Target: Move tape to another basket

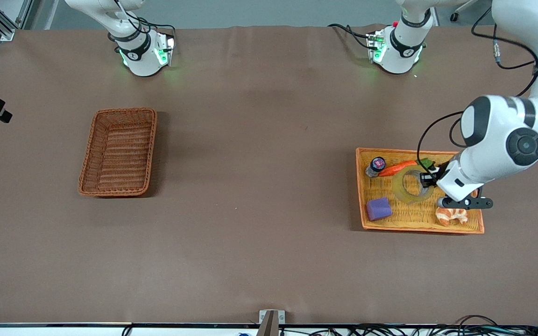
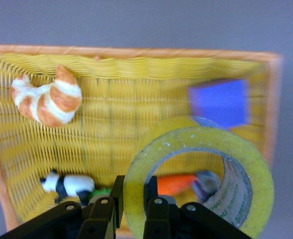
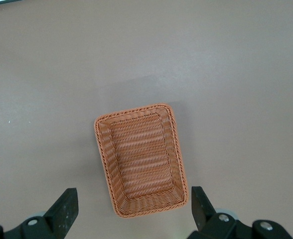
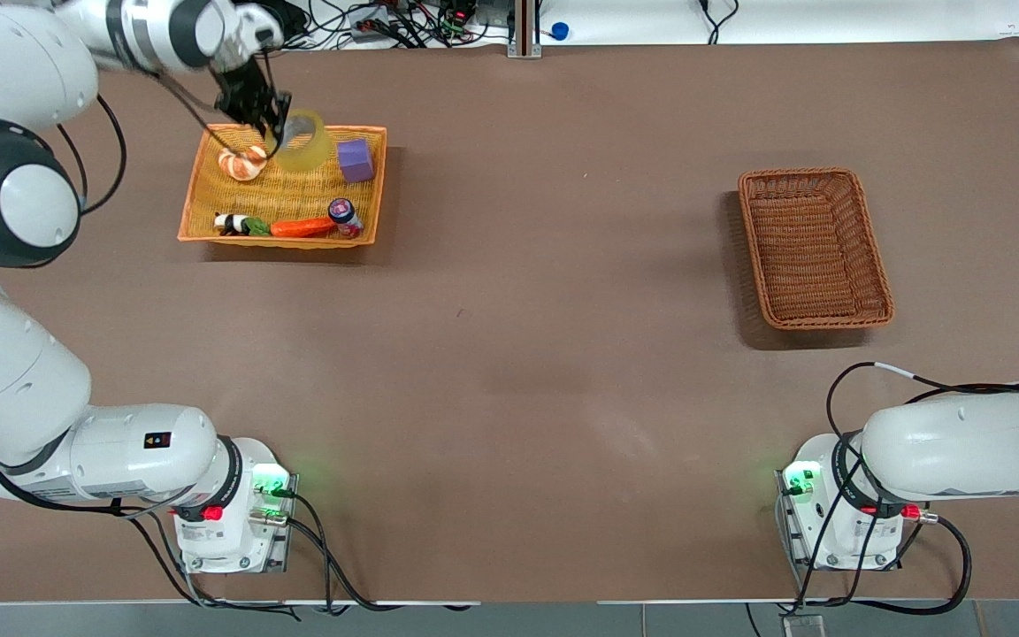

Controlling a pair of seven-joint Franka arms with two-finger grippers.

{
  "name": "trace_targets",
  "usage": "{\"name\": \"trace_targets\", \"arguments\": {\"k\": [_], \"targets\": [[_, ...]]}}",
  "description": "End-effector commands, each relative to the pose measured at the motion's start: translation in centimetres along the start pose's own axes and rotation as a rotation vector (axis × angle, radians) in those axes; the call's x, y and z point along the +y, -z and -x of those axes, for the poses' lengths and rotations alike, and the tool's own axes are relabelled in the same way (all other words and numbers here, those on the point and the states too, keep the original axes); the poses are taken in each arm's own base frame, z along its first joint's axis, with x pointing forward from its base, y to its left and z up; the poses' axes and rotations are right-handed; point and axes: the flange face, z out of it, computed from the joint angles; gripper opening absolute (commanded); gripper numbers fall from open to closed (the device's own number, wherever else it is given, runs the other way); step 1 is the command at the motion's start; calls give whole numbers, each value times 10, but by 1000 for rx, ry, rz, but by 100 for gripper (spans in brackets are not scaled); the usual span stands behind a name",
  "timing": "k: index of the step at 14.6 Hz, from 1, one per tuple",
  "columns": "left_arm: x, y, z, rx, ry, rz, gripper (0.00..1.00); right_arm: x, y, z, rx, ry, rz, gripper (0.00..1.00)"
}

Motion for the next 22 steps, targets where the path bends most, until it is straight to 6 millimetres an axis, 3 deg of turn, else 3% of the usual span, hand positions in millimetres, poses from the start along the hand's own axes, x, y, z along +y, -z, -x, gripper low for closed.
{"name": "trace_targets", "arguments": {"k": [1, 4, 8, 13, 16, 18, 20, 21, 22], "targets": [[74, 18, -3, -10, 65, 38, 0, 1, 0, 3, -4, 11, -20, 100], [179, 6, -3, -16, 188, 58, 0, 0, 0, 3, 0, 8, -20, 100], [292, -40, 10, -58, 300, 71, 0, -6, 1, 3, 6, 5, -23, 100], [398, -91, 35, -17, 379, 162, 1, -31, -10, -1, -11, 48, -21, 100], [446, -138, 58, 10, 341, 215, 1, -43, -18, -7, -9, 66, -21, 100], [458, -164, 68, 27, 319, 185, 1, -58, -30, -12, -26, 90, -17, 100], [462, -181, 74, 29, 307, 155, 5, -72, -57, -21, -63, 110, -9, 100], [464, -186, 77, 25, 303, 150, 13, -89, -70, -22, -67, 137, -10, 100], [462, -192, 77, 21, 298, 144, 32, -100, -87, -22, -68, 156, -13, 100]]}}
